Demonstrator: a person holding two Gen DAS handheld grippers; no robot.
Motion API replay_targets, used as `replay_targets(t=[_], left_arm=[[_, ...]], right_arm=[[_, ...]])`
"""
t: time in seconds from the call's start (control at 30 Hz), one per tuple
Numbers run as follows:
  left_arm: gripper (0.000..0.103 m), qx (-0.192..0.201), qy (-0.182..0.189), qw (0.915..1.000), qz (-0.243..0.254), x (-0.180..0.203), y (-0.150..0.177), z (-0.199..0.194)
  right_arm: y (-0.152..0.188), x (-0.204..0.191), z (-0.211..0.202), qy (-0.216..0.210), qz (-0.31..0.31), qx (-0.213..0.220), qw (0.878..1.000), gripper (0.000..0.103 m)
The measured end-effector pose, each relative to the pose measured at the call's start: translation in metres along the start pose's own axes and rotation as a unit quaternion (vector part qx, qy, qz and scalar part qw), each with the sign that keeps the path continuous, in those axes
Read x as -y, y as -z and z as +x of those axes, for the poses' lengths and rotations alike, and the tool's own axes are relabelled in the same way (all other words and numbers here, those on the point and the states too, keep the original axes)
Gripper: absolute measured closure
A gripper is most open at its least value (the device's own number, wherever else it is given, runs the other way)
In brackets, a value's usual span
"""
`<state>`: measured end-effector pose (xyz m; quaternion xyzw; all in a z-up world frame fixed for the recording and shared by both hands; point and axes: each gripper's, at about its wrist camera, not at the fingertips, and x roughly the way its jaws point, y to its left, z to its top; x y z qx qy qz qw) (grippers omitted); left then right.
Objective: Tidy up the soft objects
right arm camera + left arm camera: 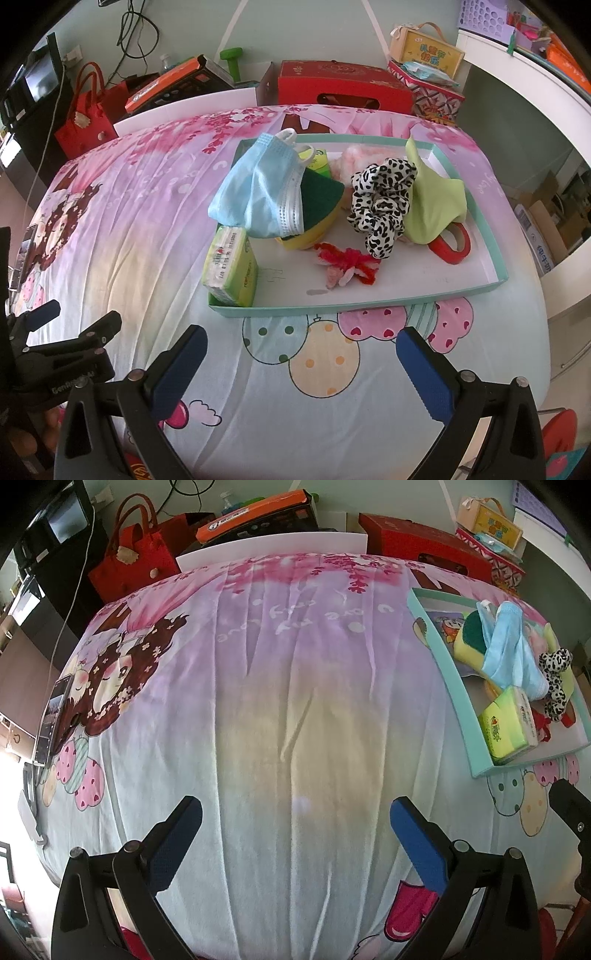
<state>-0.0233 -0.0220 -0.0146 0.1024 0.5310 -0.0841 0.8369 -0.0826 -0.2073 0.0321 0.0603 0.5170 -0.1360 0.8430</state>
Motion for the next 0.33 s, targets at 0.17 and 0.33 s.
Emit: replay_targets(t=[0.17, 0.33], left_arm=[[0.001, 0.002, 0.000, 1.0000, 0.000, 0.0002, 0.0005, -0.0010], [0.001, 0.008, 0.001, 1.0000, 0.003, 0.0012, 0.0005, -0.0018]], right_arm=[[0.0001, 0.0042, 0.0024, 0.002, 0.004, -0.001, 1.000, 0.000], [0.0004, 0.0061, 0.0010, 0.003, 0.006, 0.002, 1.000, 0.000]])
